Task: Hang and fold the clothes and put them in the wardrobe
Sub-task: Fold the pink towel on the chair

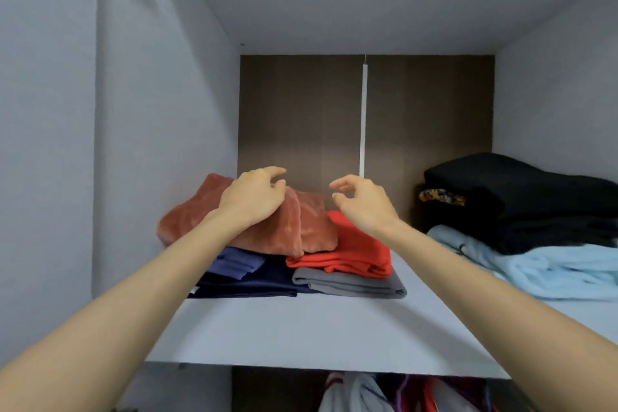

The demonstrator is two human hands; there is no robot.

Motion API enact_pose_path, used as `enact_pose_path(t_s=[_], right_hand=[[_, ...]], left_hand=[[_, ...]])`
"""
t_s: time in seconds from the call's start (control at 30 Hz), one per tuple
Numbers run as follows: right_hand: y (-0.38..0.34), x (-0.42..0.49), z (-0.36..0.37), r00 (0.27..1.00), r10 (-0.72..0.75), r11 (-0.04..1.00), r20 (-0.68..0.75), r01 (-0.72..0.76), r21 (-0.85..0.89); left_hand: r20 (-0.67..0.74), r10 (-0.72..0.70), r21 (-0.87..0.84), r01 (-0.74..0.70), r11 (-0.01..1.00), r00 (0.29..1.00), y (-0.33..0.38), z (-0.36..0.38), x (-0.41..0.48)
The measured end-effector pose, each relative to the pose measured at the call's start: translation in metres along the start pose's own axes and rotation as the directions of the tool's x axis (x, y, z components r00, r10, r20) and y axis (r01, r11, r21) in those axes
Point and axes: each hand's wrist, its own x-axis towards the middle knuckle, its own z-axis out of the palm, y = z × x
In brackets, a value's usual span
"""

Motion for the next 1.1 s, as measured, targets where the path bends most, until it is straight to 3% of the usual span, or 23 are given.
enact_pose_path(t_s=[0.43,0.87,1.1], right_hand=[[0.073,-0.174,-0.120,0.999,-0.021,0.999,-0.043,0.022,0.031],[0.036,-0.366,-0.187,0.978,0.202,0.972,0.048,-0.206,0.117],[0.008,-0.496,-0.171,0.898,0.438,0.897,0.033,-0.439,0.051]], left_hand=[[-0.015,0.131,-0.233,-0.131,0.964,0.991,0.121,0.002,-0.188],[0.196,0.177,-0.388,-0.089,0.917,0.965,0.177,-0.030,-0.336],[0.347,0.257,-0.452,-0.080,0.889,0.902,0.154,-0.043,-0.429]])
